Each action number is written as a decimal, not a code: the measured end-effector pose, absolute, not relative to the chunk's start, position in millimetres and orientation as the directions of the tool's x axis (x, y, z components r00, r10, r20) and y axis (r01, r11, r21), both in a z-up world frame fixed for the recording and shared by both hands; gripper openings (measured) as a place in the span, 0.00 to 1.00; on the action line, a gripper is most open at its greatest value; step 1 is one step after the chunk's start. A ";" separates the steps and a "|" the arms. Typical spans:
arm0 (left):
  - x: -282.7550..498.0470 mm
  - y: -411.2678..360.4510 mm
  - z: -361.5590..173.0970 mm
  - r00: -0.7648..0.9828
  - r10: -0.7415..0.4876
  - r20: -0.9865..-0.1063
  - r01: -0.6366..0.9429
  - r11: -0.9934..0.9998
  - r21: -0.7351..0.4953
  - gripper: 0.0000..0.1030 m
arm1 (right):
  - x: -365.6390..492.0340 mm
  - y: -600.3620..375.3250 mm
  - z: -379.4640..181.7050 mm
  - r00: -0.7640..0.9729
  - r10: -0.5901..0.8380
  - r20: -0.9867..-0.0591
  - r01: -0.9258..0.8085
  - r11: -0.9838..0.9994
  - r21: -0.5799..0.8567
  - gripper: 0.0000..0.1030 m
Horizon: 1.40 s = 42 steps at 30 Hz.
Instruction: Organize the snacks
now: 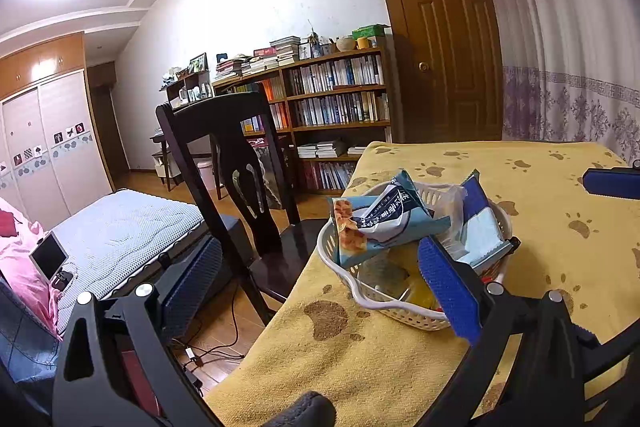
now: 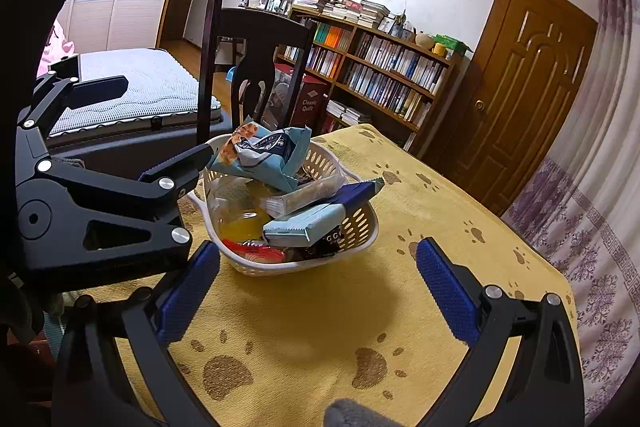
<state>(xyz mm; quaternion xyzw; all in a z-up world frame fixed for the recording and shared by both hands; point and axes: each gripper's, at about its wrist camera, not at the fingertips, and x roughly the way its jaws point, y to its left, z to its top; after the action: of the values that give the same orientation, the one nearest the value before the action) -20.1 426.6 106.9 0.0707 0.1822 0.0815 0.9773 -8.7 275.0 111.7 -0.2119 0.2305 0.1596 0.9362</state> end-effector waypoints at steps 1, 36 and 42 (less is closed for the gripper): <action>-20.1 426.6 106.9 0.920 0.185 -0.345 -0.134 0.977 0.168 0.97 | -9.1 274.4 112.1 0.844 0.200 -0.497 -0.396 0.859 -0.326 0.95; -18.7 435.1 105.9 0.922 0.190 -0.337 -0.133 0.974 0.186 0.97 | -7.3 277.1 107.7 0.853 0.191 -0.485 -0.392 0.849 -0.355 0.95; -18.4 437.3 106.0 0.923 0.189 -0.336 -0.130 0.973 0.188 0.97 | -6.8 276.7 109.1 0.858 0.189 -0.478 -0.383 0.854 -0.351 0.95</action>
<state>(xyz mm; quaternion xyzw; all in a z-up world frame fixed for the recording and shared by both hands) -18.4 437.3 106.0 0.0815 0.1788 0.0816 0.9771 -6.8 276.7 109.1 -0.2227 0.2184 0.1524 0.9378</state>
